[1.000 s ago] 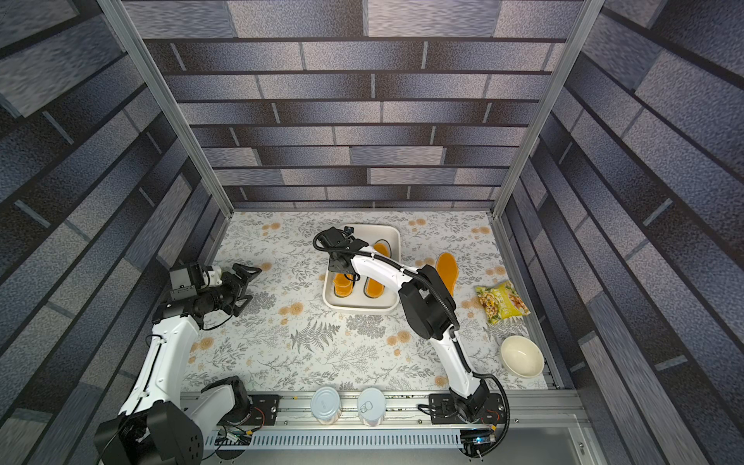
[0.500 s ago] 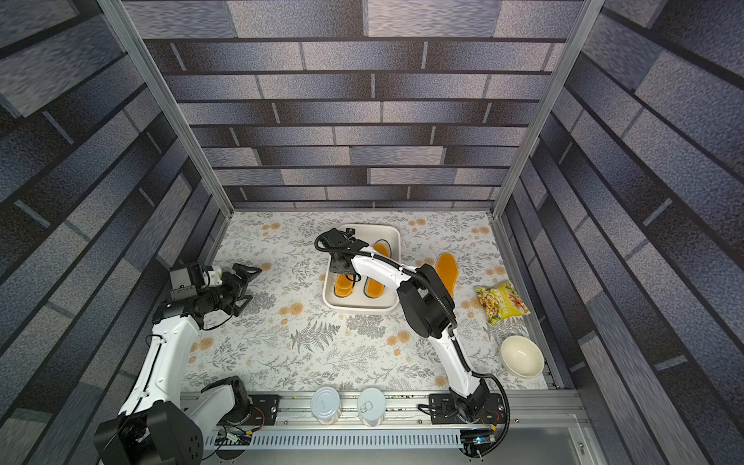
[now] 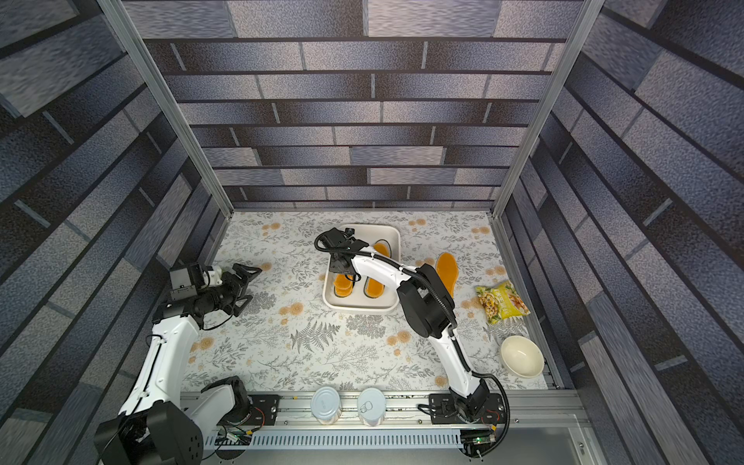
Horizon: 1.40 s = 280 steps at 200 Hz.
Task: Put the insoles into the storage box
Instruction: Place the insole in the storage box.
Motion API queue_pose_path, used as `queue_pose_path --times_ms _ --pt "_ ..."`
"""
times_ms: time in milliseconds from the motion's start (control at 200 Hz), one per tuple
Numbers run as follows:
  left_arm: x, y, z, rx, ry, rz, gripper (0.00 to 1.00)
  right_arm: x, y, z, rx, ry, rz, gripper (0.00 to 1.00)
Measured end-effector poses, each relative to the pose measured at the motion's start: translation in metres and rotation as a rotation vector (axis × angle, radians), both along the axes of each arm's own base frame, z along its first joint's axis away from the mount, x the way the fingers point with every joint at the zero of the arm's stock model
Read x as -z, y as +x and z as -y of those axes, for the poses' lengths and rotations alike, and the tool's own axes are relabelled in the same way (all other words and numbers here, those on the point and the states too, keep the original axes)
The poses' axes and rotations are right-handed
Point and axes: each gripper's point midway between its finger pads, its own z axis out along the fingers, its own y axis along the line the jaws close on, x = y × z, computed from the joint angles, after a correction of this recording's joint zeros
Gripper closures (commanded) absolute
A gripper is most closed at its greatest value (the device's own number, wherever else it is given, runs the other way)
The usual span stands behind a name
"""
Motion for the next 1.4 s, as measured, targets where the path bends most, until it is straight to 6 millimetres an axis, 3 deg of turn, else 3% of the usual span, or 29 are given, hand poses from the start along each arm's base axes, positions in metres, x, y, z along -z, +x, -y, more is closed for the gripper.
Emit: queue_pose_path --times_ms 331,992,1403 --pt "0.000 0.000 0.000 0.000 0.000 0.000 0.00 0.005 -0.001 0.003 0.002 -0.005 -0.009 0.76" --pt "0.000 0.000 0.000 0.001 0.000 0.000 0.00 0.010 -0.001 0.005 -0.004 -0.010 -0.013 0.58" --pt "0.000 0.000 0.002 0.006 0.000 0.000 0.00 0.016 -0.003 0.010 -0.013 -0.025 -0.017 0.42"
